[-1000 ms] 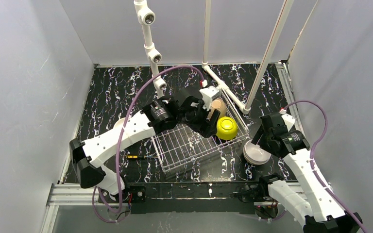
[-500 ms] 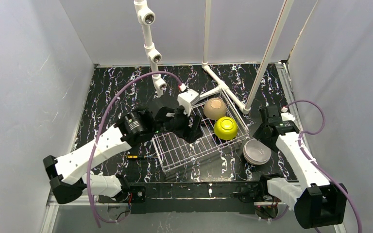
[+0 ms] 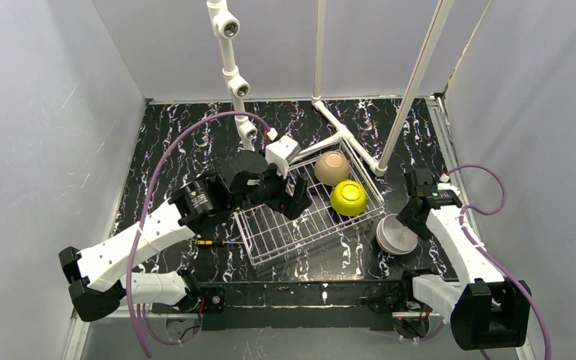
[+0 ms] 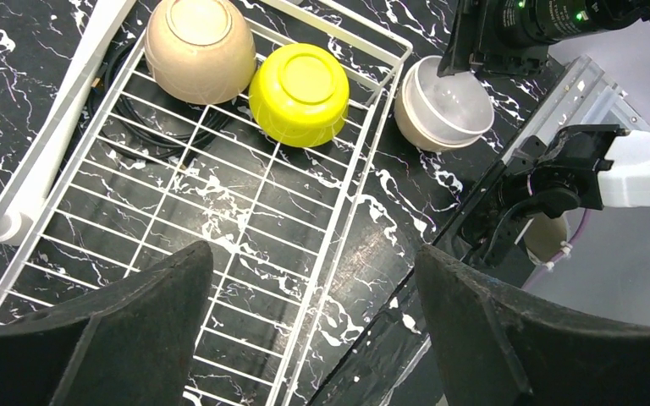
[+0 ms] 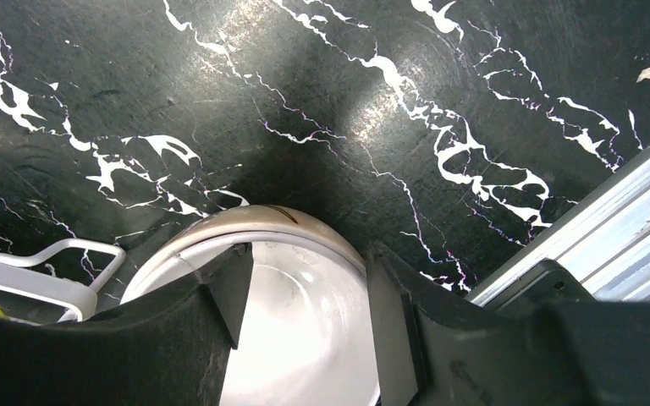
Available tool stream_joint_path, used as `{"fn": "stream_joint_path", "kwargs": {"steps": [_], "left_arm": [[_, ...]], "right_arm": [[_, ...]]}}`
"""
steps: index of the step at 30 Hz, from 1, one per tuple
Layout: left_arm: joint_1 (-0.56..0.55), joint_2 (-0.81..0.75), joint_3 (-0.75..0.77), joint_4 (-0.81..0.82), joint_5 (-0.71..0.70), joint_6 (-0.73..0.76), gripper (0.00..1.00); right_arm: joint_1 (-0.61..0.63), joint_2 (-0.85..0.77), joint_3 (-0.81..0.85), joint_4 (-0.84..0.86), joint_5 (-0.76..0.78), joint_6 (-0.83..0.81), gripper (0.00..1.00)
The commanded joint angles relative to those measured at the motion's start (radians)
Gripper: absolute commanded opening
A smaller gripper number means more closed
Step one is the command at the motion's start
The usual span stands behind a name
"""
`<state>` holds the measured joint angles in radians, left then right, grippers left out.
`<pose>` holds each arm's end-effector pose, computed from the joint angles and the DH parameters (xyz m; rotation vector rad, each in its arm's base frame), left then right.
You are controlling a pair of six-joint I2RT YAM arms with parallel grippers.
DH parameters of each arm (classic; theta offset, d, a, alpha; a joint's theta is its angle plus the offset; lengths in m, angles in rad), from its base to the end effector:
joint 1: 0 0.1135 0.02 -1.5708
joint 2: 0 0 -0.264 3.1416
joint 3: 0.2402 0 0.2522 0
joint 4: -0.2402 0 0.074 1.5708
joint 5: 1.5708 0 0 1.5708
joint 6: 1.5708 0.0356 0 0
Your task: Load the bowls into the dish rack
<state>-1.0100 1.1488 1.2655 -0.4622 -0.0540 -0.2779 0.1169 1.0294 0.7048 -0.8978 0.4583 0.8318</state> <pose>0.1353 -0.2117 0.4054 0.6809 1.8825 -0.8014 0.1721 0.0043 0.2189 1.0129 2.4059 -0.3315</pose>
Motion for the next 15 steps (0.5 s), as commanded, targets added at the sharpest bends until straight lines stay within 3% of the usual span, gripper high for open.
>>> {"fn": "stream_joint_path", "kwargs": {"steps": [1, 5, 10, 15], "left_arm": [[-0.001, -0.037, -0.020, 0.032, -0.033, 0.024, 0.90], [-0.002, -0.037, -0.026, 0.041, -0.029, 0.025, 0.94], [-0.002, -0.042, -0.030, 0.044, -0.032, 0.027, 0.95], [-0.001, -0.043, -0.036, 0.052, -0.009, 0.013, 0.96]], "right_arm": [[-0.005, 0.015, -0.018, 0.019, -0.007, 0.009, 0.60], [-0.006, 0.020, -0.026, 0.041, -0.012, -0.008, 0.55], [-0.005, 0.031, 0.015, -0.007, 0.036, 0.011, 0.22], [-0.005, 0.018, 0.117, -0.093, 0.138, 0.004, 0.16]]}}
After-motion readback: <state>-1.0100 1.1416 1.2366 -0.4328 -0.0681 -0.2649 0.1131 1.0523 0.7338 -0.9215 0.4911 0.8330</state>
